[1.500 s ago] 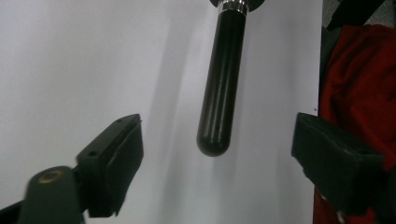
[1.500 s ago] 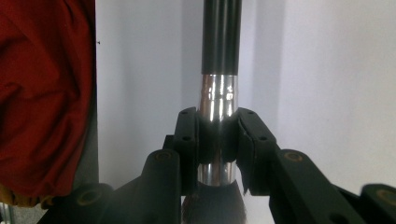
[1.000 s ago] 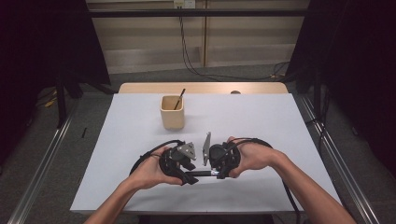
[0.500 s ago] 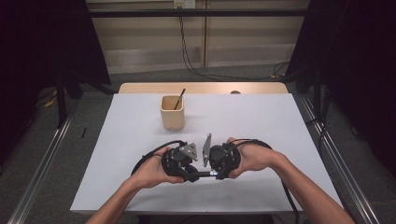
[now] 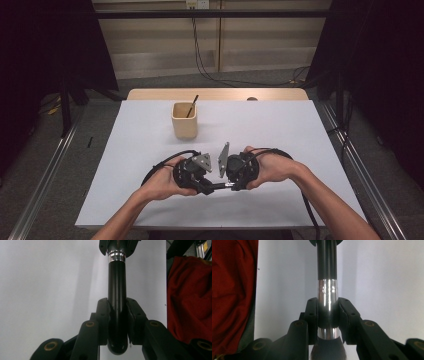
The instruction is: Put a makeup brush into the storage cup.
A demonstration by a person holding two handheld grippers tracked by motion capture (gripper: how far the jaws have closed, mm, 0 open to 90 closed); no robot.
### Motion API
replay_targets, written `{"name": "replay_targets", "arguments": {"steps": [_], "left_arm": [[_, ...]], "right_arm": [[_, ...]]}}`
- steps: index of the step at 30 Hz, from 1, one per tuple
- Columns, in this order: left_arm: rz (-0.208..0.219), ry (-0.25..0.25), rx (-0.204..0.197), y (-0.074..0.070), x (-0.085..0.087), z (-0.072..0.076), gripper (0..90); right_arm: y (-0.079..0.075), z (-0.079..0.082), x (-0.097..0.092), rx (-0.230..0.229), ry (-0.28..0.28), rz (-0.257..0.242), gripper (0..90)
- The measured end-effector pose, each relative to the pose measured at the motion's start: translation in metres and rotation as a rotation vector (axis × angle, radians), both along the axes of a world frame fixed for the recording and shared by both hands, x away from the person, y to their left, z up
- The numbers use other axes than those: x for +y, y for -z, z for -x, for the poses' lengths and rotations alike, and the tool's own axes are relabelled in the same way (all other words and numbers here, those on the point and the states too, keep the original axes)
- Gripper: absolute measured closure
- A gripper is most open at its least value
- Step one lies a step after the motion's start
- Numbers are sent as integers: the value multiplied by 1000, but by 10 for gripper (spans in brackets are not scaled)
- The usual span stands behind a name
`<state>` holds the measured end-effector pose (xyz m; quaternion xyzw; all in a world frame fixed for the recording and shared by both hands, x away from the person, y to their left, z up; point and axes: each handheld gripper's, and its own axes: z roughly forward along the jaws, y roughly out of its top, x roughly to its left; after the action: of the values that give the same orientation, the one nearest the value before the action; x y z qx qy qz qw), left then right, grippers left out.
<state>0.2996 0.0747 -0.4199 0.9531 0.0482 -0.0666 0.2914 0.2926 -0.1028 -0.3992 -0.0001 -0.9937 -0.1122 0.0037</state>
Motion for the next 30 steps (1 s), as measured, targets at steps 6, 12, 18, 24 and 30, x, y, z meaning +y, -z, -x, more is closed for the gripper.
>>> {"name": "replay_targets", "arguments": {"steps": [6,12,18,24,30], "left_arm": [[-9,4,-11,-1,1,1,748],[-1,-21,-12,-2,4,-1,748],[7,-26,-15,-2,5,-1,747],[15,-32,-15,-4,9,0,747],[27,-39,-21,-5,17,1,748]], "right_arm": [[0,-1,-1,16,8,-21,649],[0,-3,-3,15,35,-43,561],[0,-3,-6,7,68,-67,429],[-2,-6,-13,-6,101,-126,297],[-4,-6,-22,-13,140,-174,234]]}}
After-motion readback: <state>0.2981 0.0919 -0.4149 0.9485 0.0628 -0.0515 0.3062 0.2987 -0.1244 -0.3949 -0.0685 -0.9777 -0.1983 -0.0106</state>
